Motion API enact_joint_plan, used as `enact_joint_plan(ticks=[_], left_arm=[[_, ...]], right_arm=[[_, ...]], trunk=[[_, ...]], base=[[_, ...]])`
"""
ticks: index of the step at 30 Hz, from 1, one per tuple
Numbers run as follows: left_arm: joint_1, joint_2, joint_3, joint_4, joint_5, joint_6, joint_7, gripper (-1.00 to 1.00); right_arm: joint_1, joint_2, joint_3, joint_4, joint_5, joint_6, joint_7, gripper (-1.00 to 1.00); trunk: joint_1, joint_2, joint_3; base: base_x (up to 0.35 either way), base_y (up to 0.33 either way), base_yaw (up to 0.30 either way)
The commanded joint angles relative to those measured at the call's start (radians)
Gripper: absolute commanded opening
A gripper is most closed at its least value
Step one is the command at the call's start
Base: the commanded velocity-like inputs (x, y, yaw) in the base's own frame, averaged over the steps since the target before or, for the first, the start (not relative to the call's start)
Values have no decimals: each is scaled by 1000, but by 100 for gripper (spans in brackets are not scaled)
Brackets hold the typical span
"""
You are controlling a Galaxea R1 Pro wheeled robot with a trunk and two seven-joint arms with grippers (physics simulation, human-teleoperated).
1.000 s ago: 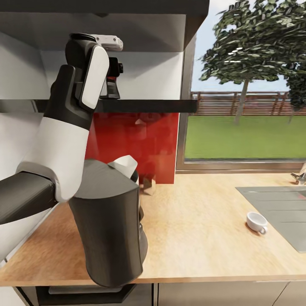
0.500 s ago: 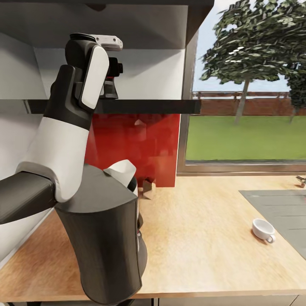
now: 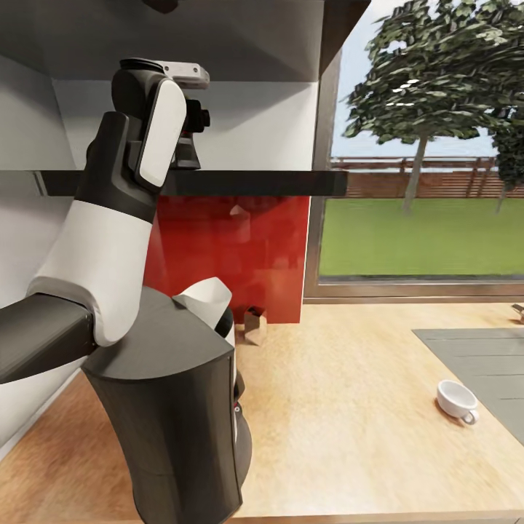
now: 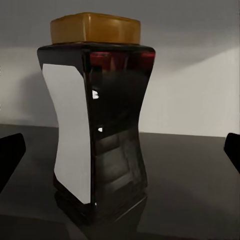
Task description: Set up a coffee station on the kitchen countertop: keep the coffee maker on the countertop, move the bottle of coffee from the kitchen shelf to the counter next to the coffee maker, place a paper coffee filter on top of the coffee maker, put the saucer next to the coffee maker with the coffee cup on the saucer, and place the electric kettle next to the coffee maker.
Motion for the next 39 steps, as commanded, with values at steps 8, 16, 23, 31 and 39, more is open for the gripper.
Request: enact_joint_plan(ticks=[8,16,23,31,39], left_arm=[[-1,18,-1,-1,11,2,8,100],[-1,31,-2,-2,12,2,7,100],[-1,32,-3,-2,12,2,7,100],[-1,33,-3,-1,12,2,7,100],[-1,33,-3,1,12,2,7,100]], right_arm=[[-1,0,9,2,-8,-5,4,100],[-1,0,9,2,-8,-5,4,100],[0,0,9,2,-8,-5,4,100],[0,0,9,2,-8,-5,4,100],[-1,0,9,2,-8,-5,4,100]], trunk=[[0,-1,-2],[0,-1,-2],[0,-1,-2],[0,-1,-2],[0,-1,-2]], base=[[4,0,0],[32,13,0],[22,6,0],[58,0,0],[79,0,0]])
